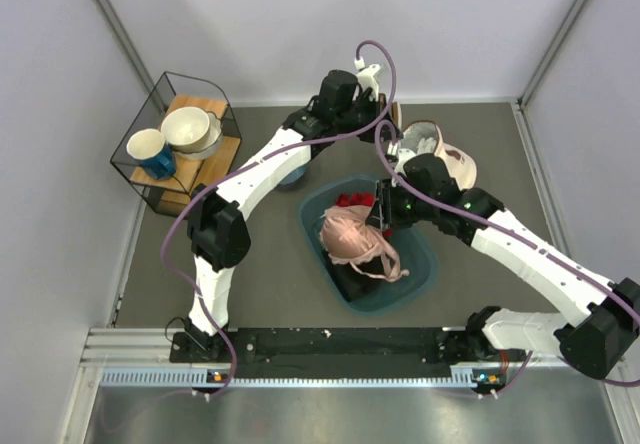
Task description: Unzip the laundry bag and remove the bra
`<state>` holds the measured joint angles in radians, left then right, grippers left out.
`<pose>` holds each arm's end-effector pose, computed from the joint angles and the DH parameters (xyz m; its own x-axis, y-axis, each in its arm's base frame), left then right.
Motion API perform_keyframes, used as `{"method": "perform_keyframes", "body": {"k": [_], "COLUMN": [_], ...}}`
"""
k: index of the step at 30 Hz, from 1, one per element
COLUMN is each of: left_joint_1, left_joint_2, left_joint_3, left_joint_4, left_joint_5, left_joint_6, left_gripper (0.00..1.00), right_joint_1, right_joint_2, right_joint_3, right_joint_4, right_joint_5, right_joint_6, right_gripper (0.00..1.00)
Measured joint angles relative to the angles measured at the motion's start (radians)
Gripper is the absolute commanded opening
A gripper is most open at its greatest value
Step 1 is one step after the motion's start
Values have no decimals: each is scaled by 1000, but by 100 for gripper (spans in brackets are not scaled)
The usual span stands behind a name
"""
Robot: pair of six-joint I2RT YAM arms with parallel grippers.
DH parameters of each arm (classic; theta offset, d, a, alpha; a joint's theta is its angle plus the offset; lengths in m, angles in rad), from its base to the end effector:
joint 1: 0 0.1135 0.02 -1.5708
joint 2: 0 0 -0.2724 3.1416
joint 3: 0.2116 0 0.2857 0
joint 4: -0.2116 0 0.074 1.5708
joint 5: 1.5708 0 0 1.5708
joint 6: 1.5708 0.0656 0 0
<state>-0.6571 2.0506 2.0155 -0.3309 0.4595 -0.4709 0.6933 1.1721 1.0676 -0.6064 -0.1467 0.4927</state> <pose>0.4185 -0.3596 0.3578 -0.6497 -0.0124 -0.7601 0.6515 0.5061 -0.5651 0.2274 0.2014 0.3044 -0.7815 -0.0410 -0.6225 -0.3947 0.8053 0.4425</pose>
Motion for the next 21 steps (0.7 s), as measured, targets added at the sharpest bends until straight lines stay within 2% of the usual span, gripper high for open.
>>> {"method": "perform_keyframes", "body": {"k": [1,2,7,11,13,17,19,21], "left_joint_1": [1,1,2,2,2,2,2,2], "left_joint_2": [0,0,0,0,0,0,0,0], "left_joint_3": [-2,-6,-10,-10,-10,-11,-14,-15], "left_joint_4": [3,5,10,13,14,13,13,12], "left_joint_5": [2,5,7,13,15,19,23,27], "left_joint_6": [-3,-7,-18,-25,-26,-29,-29,-29], "left_gripper": [0,0,0,0,0,0,0,0], "right_joint_1": [0,0,5,5,-9,-173,-264,-303], "right_joint_2": [0,0,-53,-136,-157,-150,-110,-40], "right_joint_3": [-1,-1,0,35,69,134,172,225], "right_joint_4": [-1,0,1,-26,-42,-44,-39,-36], "right_joint_5": [0,0,49,164,246,290,283,266], "right_joint_6": [-5,-7,-18,-21,-20,4,12,15], "right_gripper": [59,60,60,48,46,40,39,38]}}
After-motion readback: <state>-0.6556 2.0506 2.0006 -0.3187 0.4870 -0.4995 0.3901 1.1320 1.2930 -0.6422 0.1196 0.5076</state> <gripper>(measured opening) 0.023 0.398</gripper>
